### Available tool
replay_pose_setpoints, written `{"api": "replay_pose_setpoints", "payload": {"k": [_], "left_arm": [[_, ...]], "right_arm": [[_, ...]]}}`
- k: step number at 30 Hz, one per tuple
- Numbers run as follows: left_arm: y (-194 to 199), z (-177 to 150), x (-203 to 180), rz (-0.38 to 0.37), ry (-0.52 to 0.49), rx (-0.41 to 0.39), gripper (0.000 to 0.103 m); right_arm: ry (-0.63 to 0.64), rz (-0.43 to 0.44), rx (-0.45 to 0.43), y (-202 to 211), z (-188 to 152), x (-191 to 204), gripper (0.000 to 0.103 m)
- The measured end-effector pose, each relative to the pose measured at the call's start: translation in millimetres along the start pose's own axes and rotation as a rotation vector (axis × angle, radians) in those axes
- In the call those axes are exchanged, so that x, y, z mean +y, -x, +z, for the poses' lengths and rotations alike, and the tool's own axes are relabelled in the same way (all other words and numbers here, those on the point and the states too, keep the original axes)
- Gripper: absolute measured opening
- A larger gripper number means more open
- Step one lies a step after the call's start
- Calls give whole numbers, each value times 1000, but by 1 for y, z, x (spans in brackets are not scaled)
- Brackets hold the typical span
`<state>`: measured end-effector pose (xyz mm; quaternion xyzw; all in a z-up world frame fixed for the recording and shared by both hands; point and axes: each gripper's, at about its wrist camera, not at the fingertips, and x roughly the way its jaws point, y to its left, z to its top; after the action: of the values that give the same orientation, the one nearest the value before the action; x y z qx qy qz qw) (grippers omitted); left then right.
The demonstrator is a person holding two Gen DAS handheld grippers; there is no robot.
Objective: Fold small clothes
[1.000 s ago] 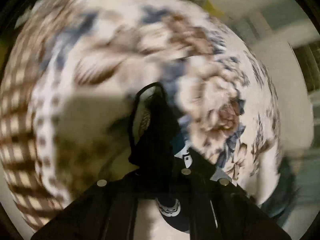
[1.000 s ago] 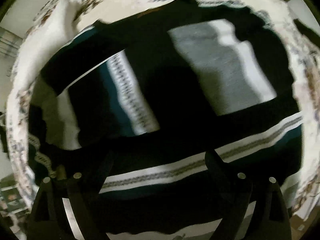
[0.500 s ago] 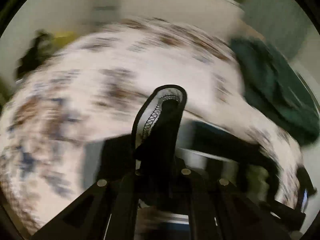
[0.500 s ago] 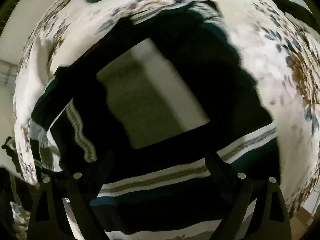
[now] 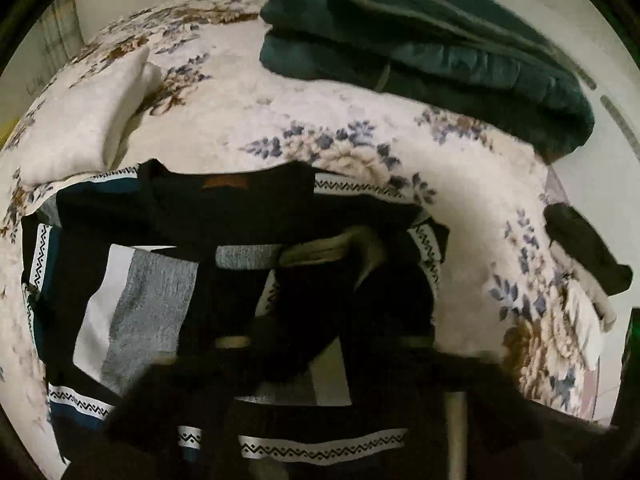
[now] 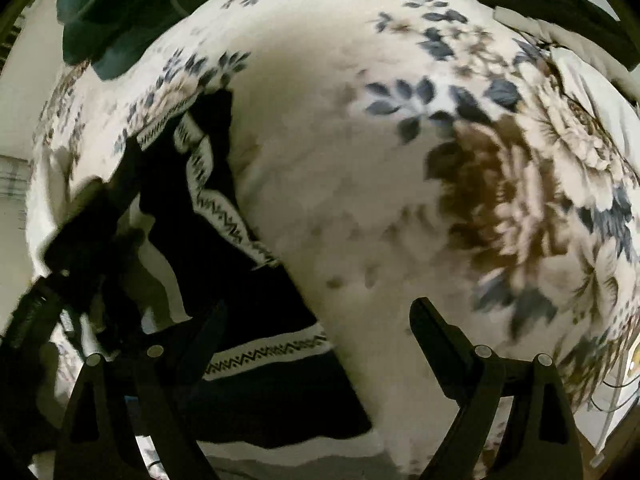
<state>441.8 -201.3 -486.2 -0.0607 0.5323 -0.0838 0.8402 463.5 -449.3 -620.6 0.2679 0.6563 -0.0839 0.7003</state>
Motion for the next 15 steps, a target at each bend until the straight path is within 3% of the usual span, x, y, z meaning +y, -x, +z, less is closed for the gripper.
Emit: {"api": "replay_pose_setpoints", "payload": {"k": [1, 5, 7, 10, 12, 15], "left_arm": [[5, -3, 3, 8, 1, -16, 88], [40, -26, 50, 145, 48, -80, 89], [61, -46, 92, 275, 112, -95, 89], [80, -78, 151, 453, 196, -67, 89], [84, -99, 183, 522, 243, -22, 89], [88, -126, 222, 604, 319, 32, 89]], "right_arm": [[-9, 39, 9, 6, 5, -3, 94], [31, 186, 26, 20, 18, 22, 94], [89, 241, 39, 21, 23, 44, 94], [169, 265, 62, 8, 30, 80, 94], [212, 267, 67, -3, 30, 102, 94], [275, 201, 104, -42, 39, 136, 93]]}}
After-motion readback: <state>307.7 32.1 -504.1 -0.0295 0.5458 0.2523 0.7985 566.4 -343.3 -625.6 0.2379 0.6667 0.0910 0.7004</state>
